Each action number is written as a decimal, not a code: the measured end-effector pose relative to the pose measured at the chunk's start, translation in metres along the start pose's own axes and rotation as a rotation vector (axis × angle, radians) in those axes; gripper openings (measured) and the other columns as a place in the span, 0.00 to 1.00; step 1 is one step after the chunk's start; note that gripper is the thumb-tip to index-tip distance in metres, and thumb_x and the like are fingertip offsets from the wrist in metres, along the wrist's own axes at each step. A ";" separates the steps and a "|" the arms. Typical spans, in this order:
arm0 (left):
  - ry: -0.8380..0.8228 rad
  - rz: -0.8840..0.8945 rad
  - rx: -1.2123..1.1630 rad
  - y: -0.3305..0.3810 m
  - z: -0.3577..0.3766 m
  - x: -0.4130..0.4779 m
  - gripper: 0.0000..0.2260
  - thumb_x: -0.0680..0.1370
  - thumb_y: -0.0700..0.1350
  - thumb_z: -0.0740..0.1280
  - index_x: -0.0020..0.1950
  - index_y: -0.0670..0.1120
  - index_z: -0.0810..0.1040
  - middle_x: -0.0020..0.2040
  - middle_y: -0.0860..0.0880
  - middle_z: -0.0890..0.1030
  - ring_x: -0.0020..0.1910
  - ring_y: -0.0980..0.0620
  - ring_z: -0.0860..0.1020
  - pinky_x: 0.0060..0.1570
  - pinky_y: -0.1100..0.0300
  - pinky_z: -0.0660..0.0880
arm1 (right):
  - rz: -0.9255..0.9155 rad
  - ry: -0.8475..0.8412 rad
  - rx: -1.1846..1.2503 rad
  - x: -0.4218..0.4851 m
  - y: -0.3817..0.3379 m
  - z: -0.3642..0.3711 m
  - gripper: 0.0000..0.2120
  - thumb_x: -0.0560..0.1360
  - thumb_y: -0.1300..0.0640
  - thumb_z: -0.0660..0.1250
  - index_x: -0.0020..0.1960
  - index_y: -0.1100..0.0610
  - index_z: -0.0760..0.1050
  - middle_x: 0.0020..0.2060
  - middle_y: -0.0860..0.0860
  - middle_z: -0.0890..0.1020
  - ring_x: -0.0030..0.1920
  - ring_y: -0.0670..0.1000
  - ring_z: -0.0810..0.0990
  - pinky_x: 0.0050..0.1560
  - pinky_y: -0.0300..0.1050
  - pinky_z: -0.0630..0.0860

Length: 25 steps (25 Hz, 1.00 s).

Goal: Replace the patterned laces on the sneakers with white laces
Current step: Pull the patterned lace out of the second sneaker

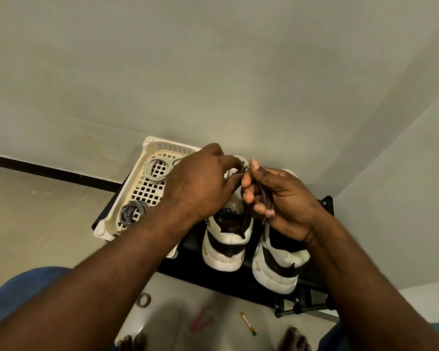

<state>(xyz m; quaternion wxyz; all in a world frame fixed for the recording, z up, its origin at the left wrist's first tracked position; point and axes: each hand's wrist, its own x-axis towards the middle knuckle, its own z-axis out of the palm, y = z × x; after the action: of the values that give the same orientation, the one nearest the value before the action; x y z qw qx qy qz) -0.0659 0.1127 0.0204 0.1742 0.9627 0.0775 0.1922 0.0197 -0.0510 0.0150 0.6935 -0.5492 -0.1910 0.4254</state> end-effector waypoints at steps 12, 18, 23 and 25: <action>-0.065 0.078 -0.371 -0.006 0.006 0.003 0.12 0.82 0.49 0.60 0.57 0.51 0.83 0.44 0.53 0.84 0.45 0.53 0.79 0.46 0.53 0.74 | -0.001 -0.395 0.251 -0.004 0.001 -0.007 0.12 0.81 0.57 0.67 0.59 0.64 0.80 0.36 0.54 0.80 0.28 0.45 0.70 0.30 0.41 0.57; -0.145 -0.058 -0.579 0.005 0.017 -0.005 0.13 0.79 0.50 0.61 0.55 0.50 0.84 0.45 0.49 0.86 0.47 0.49 0.84 0.49 0.46 0.78 | -0.120 -0.352 0.438 -0.001 -0.002 0.004 0.19 0.85 0.52 0.56 0.55 0.63 0.82 0.31 0.50 0.77 0.28 0.43 0.70 0.30 0.38 0.61; -0.169 -0.133 -0.734 0.012 0.015 -0.003 0.12 0.80 0.46 0.62 0.46 0.45 0.85 0.39 0.47 0.86 0.40 0.49 0.85 0.47 0.44 0.82 | -0.364 -0.138 0.587 0.000 -0.014 0.002 0.18 0.84 0.54 0.58 0.55 0.60 0.84 0.35 0.48 0.79 0.32 0.44 0.71 0.33 0.36 0.66; -0.210 -0.166 -0.776 0.017 0.013 -0.003 0.14 0.82 0.41 0.61 0.44 0.44 0.85 0.35 0.47 0.84 0.34 0.50 0.83 0.41 0.49 0.83 | -0.471 -0.054 0.602 0.001 -0.019 -0.003 0.17 0.85 0.55 0.56 0.58 0.60 0.83 0.39 0.49 0.81 0.34 0.44 0.73 0.36 0.36 0.67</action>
<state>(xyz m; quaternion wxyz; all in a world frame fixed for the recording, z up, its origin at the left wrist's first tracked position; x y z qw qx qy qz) -0.0621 0.0926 0.0140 0.5464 0.8303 0.0583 0.0930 0.0295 -0.0528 0.0315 0.8973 -0.2507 -0.1967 0.3056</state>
